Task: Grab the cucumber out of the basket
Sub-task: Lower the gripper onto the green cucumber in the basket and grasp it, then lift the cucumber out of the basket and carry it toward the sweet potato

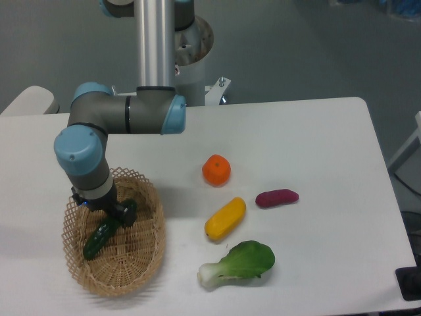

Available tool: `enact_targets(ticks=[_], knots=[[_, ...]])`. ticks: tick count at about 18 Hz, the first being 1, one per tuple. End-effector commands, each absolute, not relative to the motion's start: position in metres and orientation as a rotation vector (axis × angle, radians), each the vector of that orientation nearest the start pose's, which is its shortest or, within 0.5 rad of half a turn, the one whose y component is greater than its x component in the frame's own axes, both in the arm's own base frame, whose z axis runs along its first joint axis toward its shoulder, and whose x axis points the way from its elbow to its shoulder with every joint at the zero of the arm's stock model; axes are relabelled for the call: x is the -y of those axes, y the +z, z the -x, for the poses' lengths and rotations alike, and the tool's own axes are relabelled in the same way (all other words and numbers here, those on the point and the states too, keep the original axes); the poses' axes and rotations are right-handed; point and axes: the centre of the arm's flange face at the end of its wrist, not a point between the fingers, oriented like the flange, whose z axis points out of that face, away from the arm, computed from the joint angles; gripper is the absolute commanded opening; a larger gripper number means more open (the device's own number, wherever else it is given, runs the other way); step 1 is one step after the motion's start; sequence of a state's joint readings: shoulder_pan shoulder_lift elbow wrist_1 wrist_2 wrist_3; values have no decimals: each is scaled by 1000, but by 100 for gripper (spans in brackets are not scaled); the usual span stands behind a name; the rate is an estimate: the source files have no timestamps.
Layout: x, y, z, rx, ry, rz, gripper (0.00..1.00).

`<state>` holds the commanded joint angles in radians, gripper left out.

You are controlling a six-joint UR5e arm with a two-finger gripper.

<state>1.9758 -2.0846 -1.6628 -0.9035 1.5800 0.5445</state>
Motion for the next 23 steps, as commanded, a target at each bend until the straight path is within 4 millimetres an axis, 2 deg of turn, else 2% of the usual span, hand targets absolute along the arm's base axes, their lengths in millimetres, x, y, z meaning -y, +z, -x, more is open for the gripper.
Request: enact_targets(ticks=[7,9,13,16,20,23], knots=[[-639,204,126,-243,44,3100,100],[-640,205,126,-245,48,3096,99],[-641,207,127,-247,51,3091,58],[-644,211,128,-256,53,3085,33],[-644,214,128,-284,59,3079,20],[-643,215,129,-284,61,3078,17]])
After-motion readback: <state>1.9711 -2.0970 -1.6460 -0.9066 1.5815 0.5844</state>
